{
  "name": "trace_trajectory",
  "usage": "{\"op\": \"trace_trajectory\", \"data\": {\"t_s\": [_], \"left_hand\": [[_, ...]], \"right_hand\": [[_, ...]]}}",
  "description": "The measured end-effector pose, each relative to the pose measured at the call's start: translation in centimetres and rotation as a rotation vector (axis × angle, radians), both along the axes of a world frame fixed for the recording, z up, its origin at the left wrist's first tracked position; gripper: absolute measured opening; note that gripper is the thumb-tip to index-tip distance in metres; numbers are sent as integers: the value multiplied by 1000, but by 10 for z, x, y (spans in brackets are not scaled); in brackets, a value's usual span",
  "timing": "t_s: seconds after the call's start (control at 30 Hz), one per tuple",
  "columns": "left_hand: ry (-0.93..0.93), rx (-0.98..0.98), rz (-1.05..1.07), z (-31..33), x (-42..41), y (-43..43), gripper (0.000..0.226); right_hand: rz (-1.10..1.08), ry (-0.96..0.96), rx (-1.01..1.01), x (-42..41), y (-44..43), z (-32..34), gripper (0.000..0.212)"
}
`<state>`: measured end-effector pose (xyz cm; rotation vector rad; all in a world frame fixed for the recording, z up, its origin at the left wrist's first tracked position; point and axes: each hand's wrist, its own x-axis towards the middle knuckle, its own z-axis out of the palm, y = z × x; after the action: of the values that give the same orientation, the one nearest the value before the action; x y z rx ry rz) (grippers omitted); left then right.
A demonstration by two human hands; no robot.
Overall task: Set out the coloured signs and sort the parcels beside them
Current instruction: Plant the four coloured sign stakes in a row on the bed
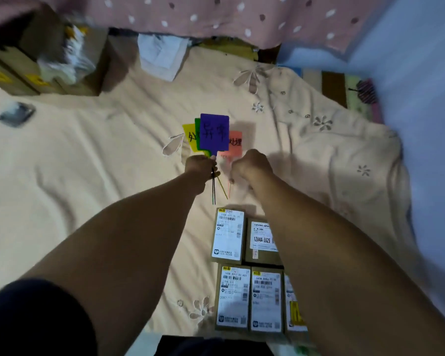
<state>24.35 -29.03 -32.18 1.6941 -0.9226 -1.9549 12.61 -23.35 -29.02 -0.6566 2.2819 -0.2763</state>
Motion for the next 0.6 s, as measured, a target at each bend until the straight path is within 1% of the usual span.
{"op": "trace_trajectory", "data": {"t_s": [0.1,0.17,0.3,0.4,0.47,0.5,0.6], "left_hand": [[75,-75,-84,73,-11,-11,32],[107,-162,-79,116,-22,-21,26],[210,-306,-128,204,-38,-29,24],[326,-374,-179,258,-45,-20,29],[390,-397,-199,285,-48,-10,29],[406,-413,-207,295,-48,-5,28],[444,-454,-226,314,-48,7,24]], "right_hand": [[-34,-18,-159,-6,-6,65,33],[-36,-19,-245,-11,-12,107,29],[-123,-90,-434,-25,-23,194,40],[-184,-169,-595,-30,-22,254,28],[-203,-180,-706,-31,-21,279,33],[-219,-219,-742,-30,-19,287,35],[-277,-330,-812,-28,-12,297,24]]}}
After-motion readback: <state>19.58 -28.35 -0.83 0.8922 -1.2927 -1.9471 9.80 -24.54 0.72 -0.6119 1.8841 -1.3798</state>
